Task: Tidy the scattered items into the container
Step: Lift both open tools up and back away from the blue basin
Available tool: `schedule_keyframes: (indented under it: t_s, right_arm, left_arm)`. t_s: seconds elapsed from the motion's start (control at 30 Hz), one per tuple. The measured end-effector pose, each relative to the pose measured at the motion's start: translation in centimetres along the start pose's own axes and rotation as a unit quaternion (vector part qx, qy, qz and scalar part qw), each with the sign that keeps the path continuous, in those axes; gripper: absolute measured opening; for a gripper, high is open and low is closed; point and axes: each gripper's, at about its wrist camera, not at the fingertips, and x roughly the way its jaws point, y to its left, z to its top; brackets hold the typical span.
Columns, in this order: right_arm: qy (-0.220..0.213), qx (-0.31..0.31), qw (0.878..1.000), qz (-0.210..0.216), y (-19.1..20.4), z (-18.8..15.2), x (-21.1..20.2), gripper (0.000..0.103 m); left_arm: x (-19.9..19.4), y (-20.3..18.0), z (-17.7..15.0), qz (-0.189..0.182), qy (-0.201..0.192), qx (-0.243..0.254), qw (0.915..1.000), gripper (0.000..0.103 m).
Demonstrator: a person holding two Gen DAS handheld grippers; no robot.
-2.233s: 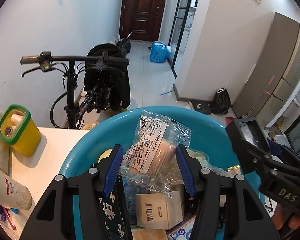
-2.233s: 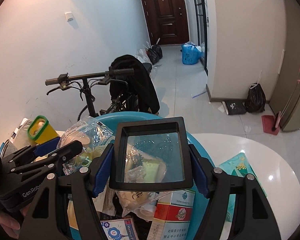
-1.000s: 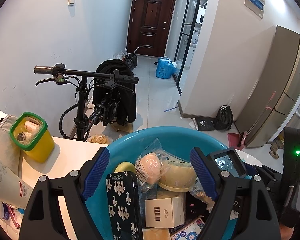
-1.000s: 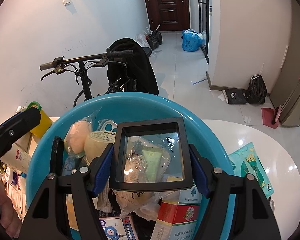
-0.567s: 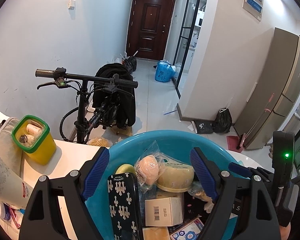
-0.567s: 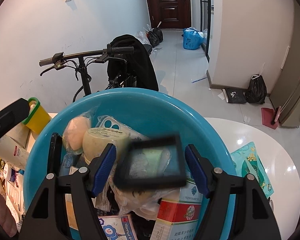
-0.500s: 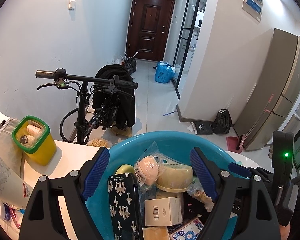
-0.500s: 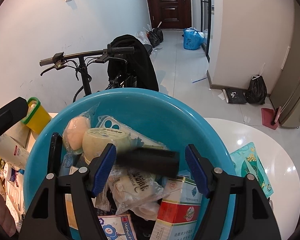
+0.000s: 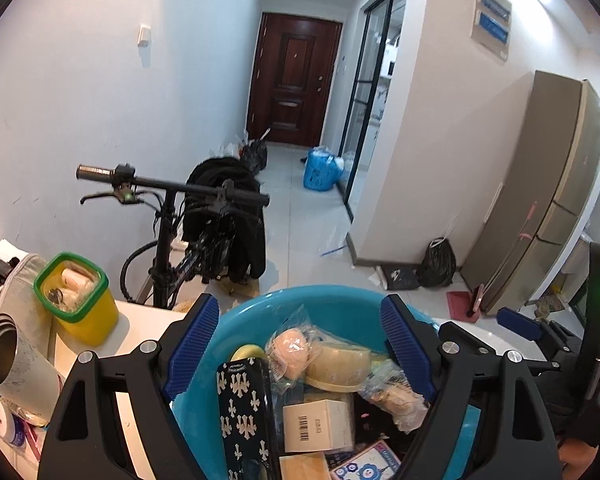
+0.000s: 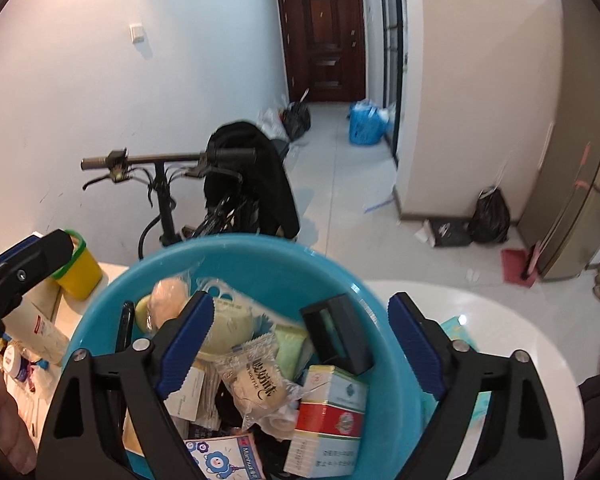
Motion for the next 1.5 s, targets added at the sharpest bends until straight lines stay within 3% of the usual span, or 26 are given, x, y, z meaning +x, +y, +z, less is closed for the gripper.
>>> schedule_keyframes:
  t_s: [0.07,0.43,0.5,0.57,0.63,0.83,1.03,1.17,1.5]
  right_arm:
    - [-0.017,-0.001,1.0,-0.006,0.0,0.3,-1.2,0.099]
    - [-0.086,0.004,0.996,-0.032,-0.1,1.3,-6.2,0.1]
    - [-0.099,0.001,0.994,-0.04,-0.1,1.2,-7.2,0.101]
    - [-0.113,-0.001,0.992,-0.055,0.1,1.2,-8.1,0.102]
    - [-0.129,-0.005,0.989,-0.071,0.3,1.2,-9.0,0.102]
    - [-0.165,-0.006,0.983,-0.075,0.1,0.8,-12.1,0.102]
    - [-0.2,0.004,0.978,-0.062,0.6,0.2,-15.3,0.102]
    - [-0.236,0.018,0.971,-0.045,0.6,-0.7,-18.3,0.102]
    - [-0.335,0.029,0.94,-0.055,1.1,-3.8,-25.6,0.103]
  left_arm:
    - [-1.2,-0.5,0.2,0.004,-0.014,0.008,0.9999,0.085]
    - [-9.7,-4.2,0.0,0.07,-0.124,0.077,0.9868,0.092]
    - [-11.3,-4.5,-0.2,0.059,-0.136,0.075,0.9861,0.094]
    - [-12.9,-4.5,-0.4,0.04,-0.148,0.068,0.9858,0.103]
    - [-14.8,-4.7,-0.7,0.027,-0.166,0.066,0.9836,0.103]
    - [-20.7,-5.8,-2.3,0.038,-0.235,0.07,0.9688,0.103]
    - [-24.2,-5.6,-3.4,0.035,-0.274,0.058,0.9593,0.103]
    - [-25.8,-5.1,-3.8,0.056,-0.305,0.047,0.9496,0.103]
    - [-27.7,-4.3,-4.7,0.047,-0.327,0.045,0.9427,0.103]
